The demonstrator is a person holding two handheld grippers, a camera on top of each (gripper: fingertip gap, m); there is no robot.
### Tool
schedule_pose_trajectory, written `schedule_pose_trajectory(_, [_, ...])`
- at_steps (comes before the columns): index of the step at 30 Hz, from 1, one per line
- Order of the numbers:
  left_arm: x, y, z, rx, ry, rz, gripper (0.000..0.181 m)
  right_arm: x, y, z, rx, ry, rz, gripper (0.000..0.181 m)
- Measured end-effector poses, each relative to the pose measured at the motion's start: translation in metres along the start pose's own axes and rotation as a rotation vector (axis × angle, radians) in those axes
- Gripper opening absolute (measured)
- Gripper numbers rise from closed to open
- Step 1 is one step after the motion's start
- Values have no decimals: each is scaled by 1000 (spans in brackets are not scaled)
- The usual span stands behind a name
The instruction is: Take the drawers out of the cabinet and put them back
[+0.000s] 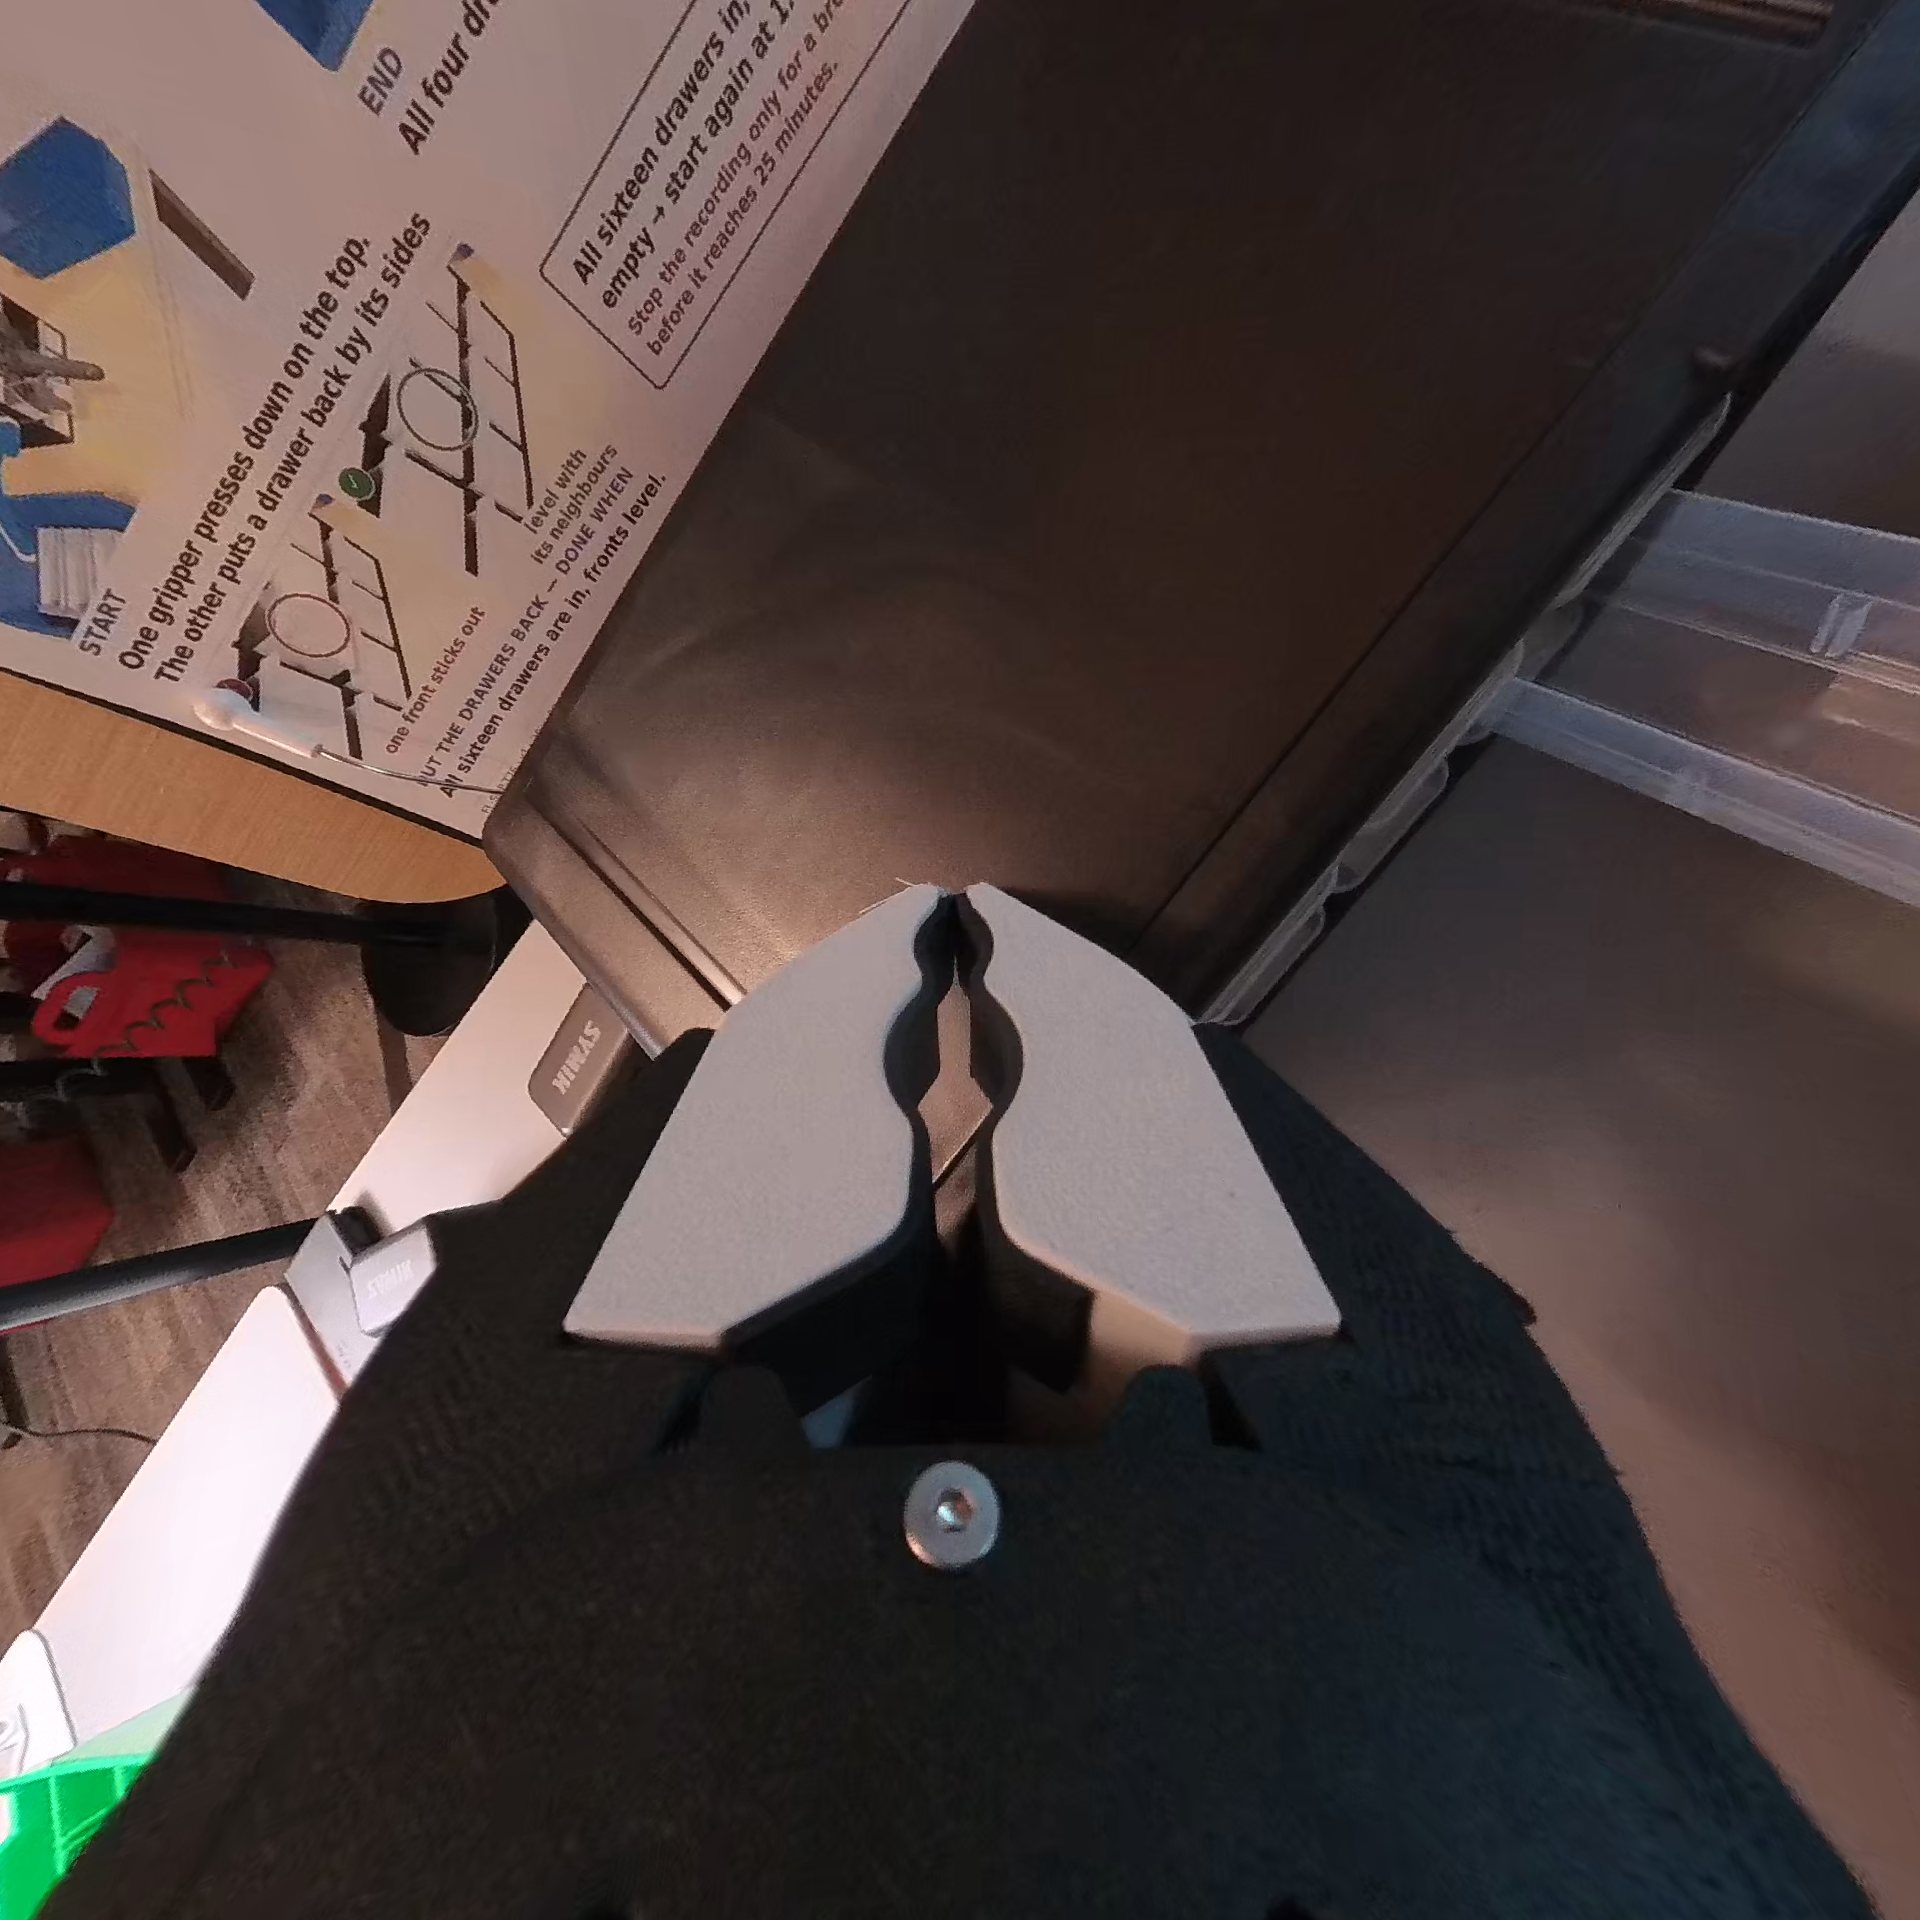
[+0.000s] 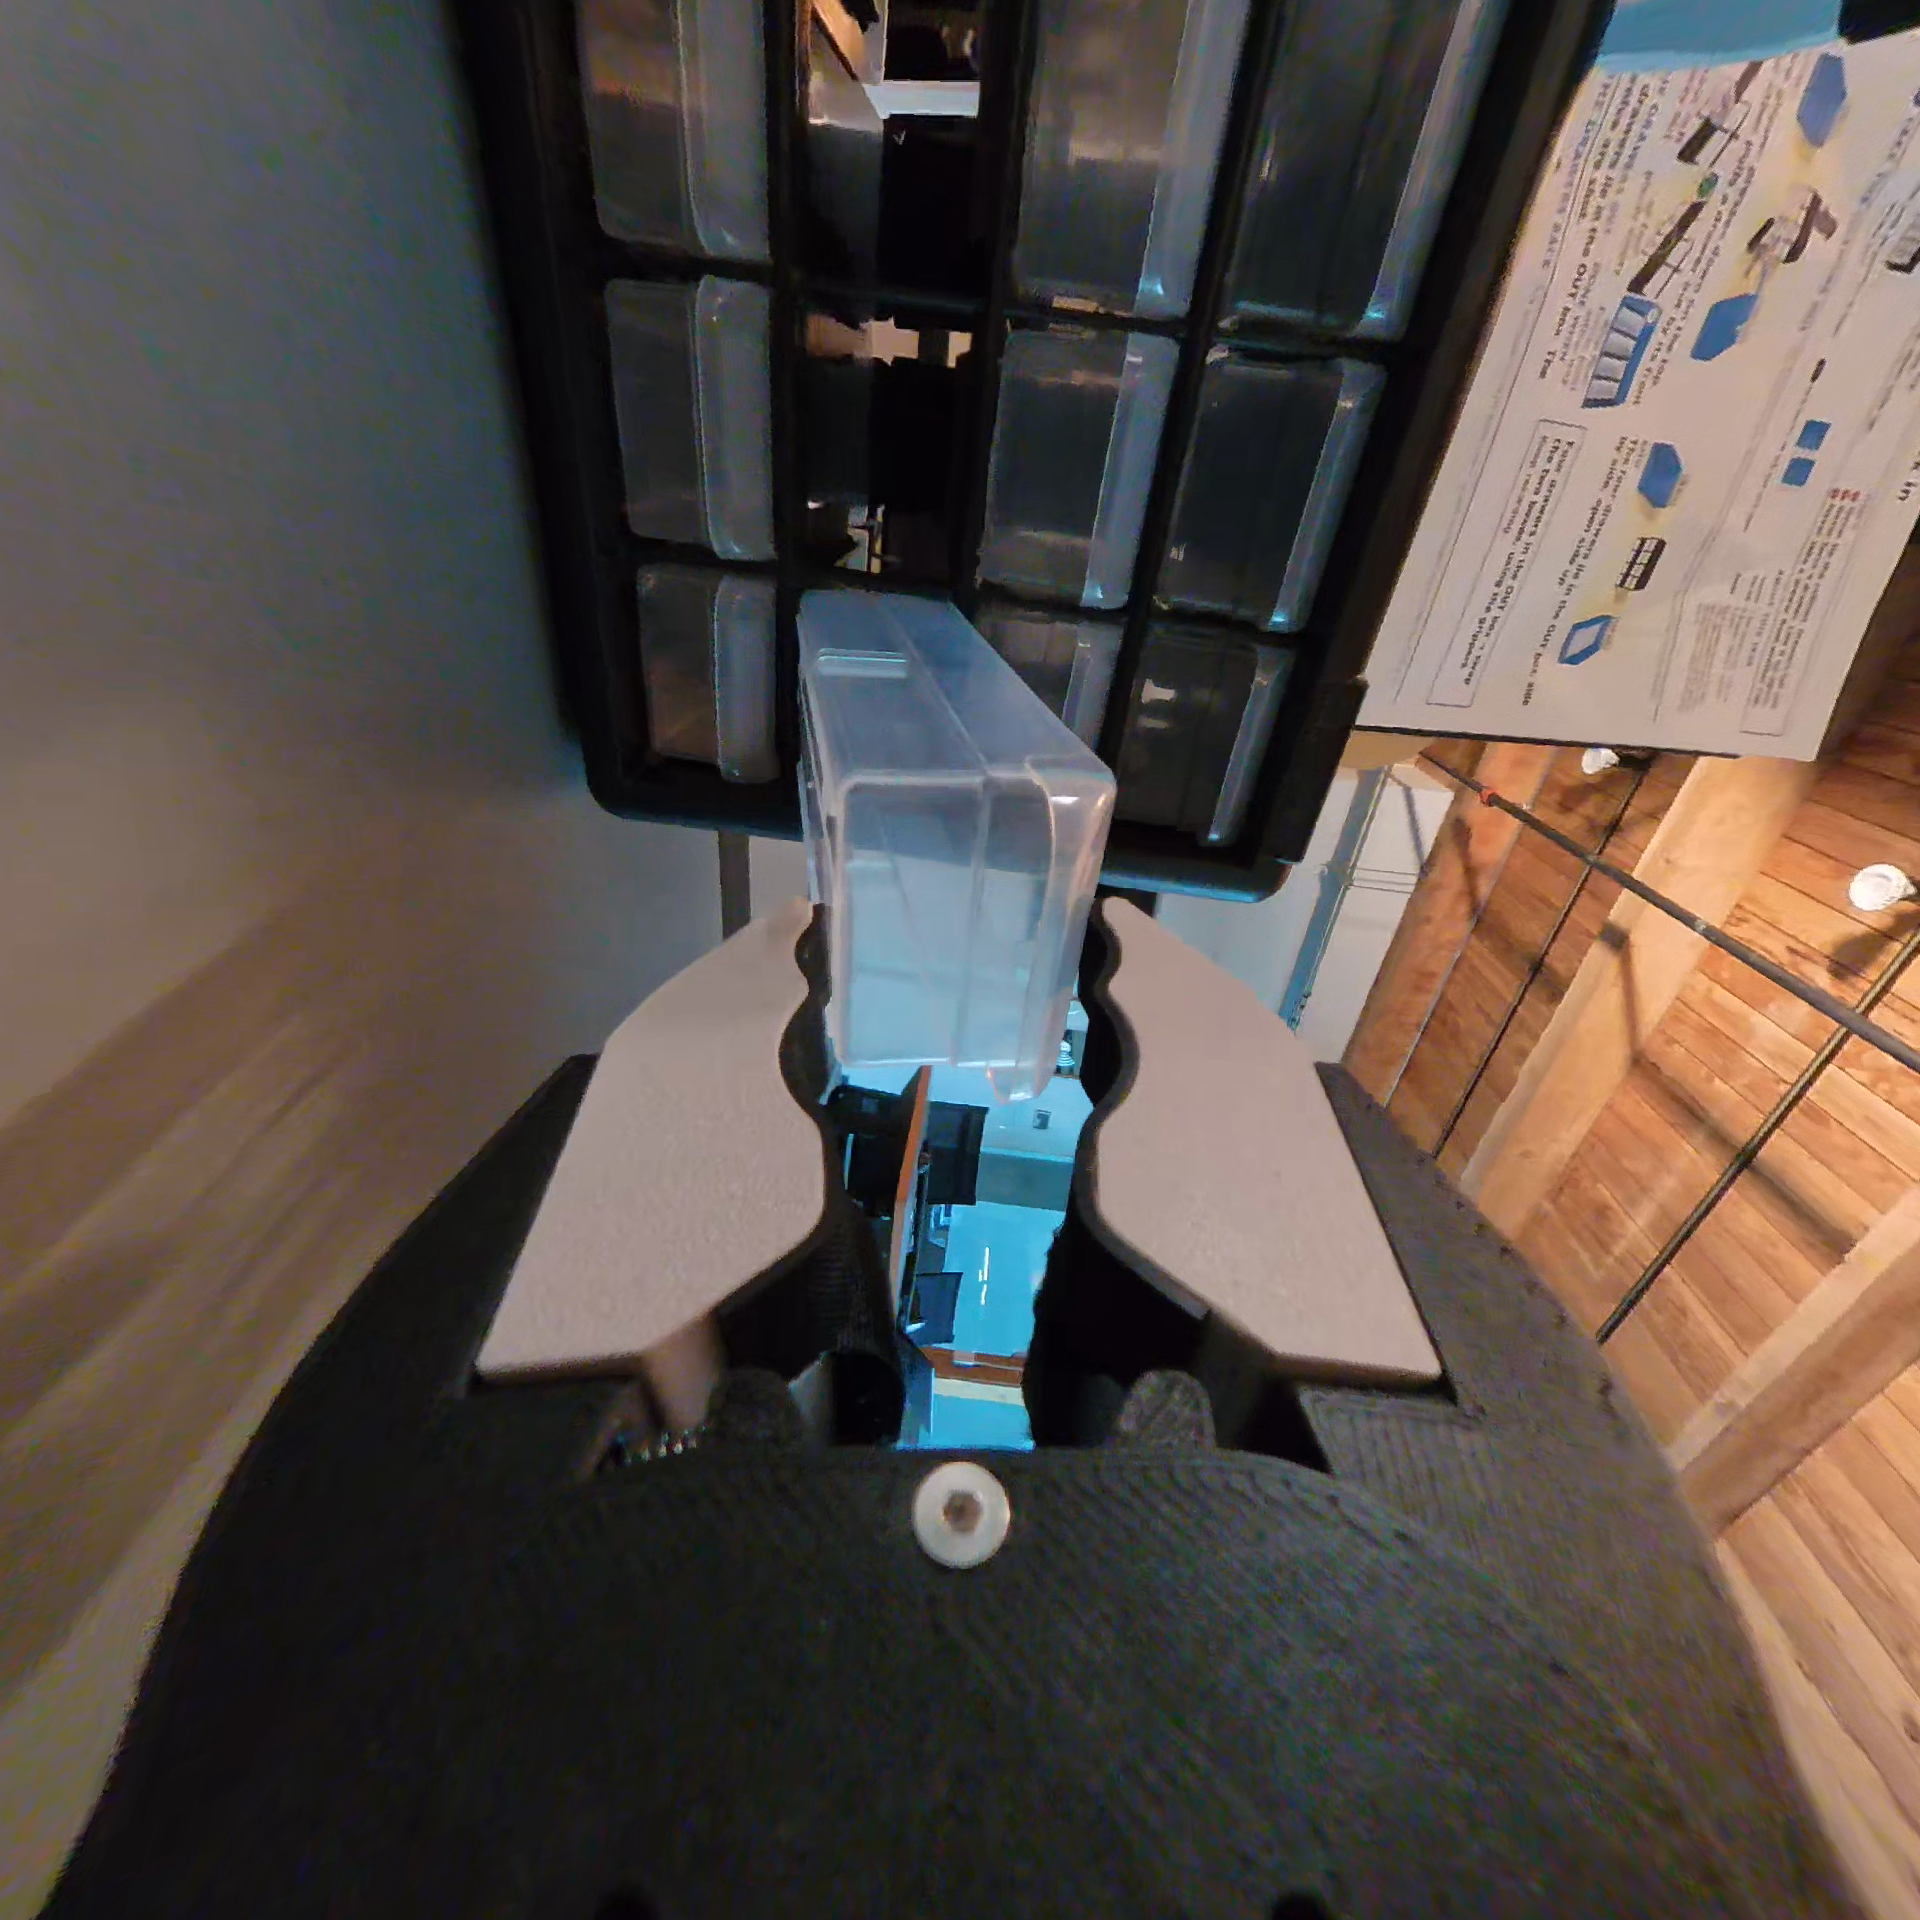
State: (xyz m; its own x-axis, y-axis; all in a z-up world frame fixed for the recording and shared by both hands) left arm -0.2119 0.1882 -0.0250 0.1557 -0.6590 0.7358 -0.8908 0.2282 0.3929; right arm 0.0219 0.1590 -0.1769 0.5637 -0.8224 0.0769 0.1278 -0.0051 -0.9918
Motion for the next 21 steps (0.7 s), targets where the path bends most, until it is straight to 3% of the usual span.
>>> schedule_pose_trajectory(11, [0,-3,-1,-32,6,-39,0,-17,29,-15,16,-101,97,46])
schedule_pose_trajectory(21, [-1,-4,-2,-59,24,-58,0,-31,38,12,-4,-119,140,46])
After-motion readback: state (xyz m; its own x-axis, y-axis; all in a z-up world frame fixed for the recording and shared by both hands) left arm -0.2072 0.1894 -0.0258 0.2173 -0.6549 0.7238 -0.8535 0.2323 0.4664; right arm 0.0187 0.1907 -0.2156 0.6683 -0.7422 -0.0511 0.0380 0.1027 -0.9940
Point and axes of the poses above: each gripper's, where its closed fingertips meet, x back along the fingers, z out of its underside, y = z × x across the jaws, the point moved 9 cm from there along x, back along the fingers, and after that the axes turned 1 degree about y, right-handed, at the moved point
